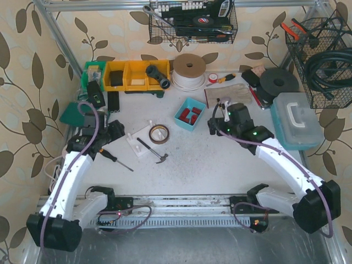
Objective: Install the large spring
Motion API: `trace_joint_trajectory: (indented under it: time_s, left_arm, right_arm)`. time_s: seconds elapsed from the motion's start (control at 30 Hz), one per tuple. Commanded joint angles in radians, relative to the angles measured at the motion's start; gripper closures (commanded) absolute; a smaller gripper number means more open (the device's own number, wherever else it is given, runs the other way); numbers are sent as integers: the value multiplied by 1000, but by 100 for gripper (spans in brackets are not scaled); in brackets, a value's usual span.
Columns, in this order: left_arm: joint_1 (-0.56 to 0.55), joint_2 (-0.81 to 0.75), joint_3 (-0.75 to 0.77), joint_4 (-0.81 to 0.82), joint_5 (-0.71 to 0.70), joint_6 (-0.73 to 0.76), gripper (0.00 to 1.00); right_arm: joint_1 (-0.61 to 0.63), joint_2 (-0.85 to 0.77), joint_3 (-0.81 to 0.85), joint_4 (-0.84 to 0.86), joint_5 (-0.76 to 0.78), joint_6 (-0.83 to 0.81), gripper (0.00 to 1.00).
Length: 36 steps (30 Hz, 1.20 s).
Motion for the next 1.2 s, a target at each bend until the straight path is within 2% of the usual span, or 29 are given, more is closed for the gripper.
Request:
trace_joint_trajectory:
  time_s: [0.0, 0.2, 0.33, 0.57, 0.77, 1.17]
  left_arm:
    - [-122, 113, 54, 6, -44, 119, 40]
    - [-263, 312, 107, 26, -112, 167, 55]
    - [-292, 421, 117, 83, -94, 207, 56]
    - [-314, 517, 141, 153, -86, 255, 61]
    - [-332, 593, 149, 206, -44, 281, 65]
    - [-385, 744, 214, 218, -47, 301, 64]
  right_arm:
    - [88, -2, -55, 126, 88, -97, 5]
    - [142, 18, -75, 171, 230, -62, 4]
    - [147, 20, -94, 193, 282, 0, 3]
    - [150, -66, -247, 380, 226, -73, 4]
    - [150, -85, -254, 379, 255, -71, 4]
    - [150, -85, -260, 383, 272, -74, 4]
